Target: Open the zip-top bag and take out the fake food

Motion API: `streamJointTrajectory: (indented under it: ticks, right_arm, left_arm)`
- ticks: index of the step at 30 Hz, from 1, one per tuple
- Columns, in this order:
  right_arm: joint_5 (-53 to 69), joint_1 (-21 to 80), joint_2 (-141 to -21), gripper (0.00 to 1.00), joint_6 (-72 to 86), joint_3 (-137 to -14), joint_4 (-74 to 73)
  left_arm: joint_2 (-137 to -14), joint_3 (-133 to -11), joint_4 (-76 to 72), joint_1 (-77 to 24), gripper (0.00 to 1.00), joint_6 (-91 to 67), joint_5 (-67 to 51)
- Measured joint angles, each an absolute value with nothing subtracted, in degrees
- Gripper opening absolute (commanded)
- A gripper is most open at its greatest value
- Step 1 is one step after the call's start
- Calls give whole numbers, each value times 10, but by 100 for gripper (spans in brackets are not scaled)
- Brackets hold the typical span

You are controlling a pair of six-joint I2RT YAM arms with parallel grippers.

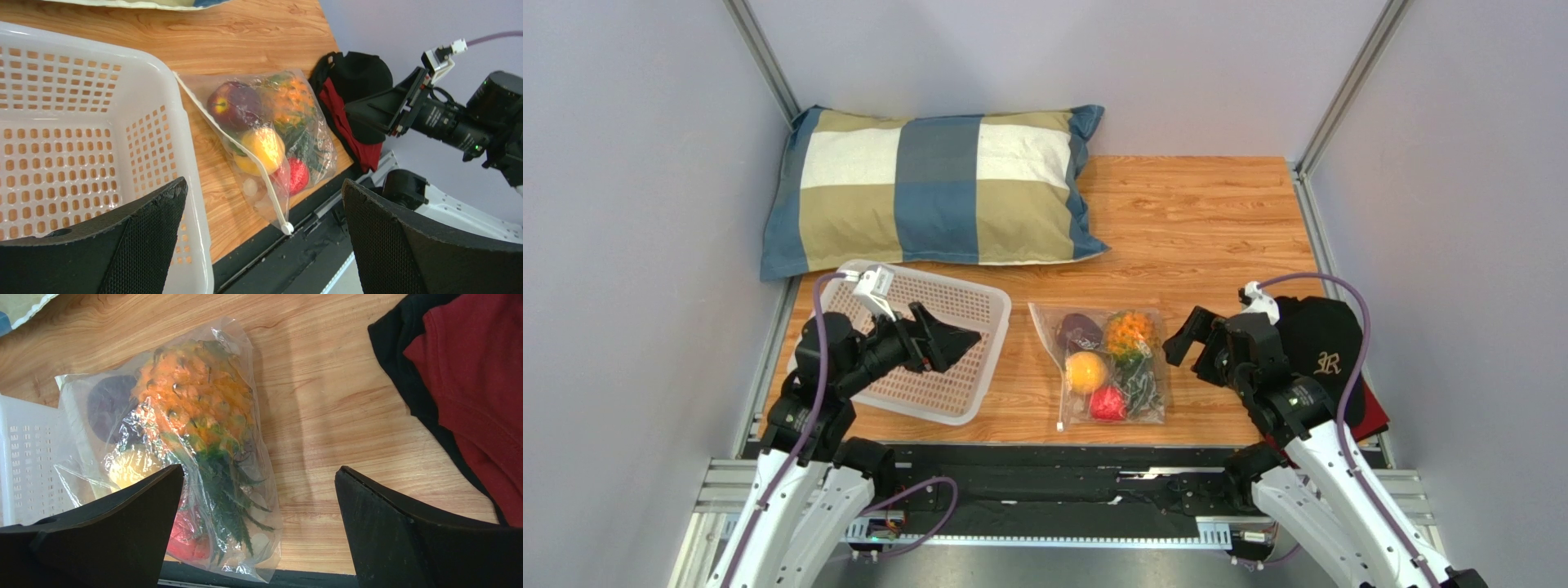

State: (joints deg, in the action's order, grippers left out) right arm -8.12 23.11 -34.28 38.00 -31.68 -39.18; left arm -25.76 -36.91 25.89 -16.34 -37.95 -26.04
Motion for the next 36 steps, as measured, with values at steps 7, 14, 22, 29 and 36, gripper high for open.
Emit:
streamJointTrajectory:
  ticks: [7,14,22,29,36]
  right_arm:
    - [-66,266,-366,100,337,-360,-396]
    - [-119,428,-470,100,303,-458,-401]
    - [-162,522,-522,100,296,-492,-432]
    - [-149,524,-469,99,294,-467,-443]
    - [-123,540,-413,98,311,-434,-431]
  left_arm:
    - [-313,-383,229,-171,88,-352,-327]
    - [-481,-455,204,-375,78,-314,-260]
    - [-584,-475,201,-537,65,-292,-115]
    - [-648,-446,149,-543,44,-313,-100]
    - [-720,-446,125,-544,16,-330,-100]
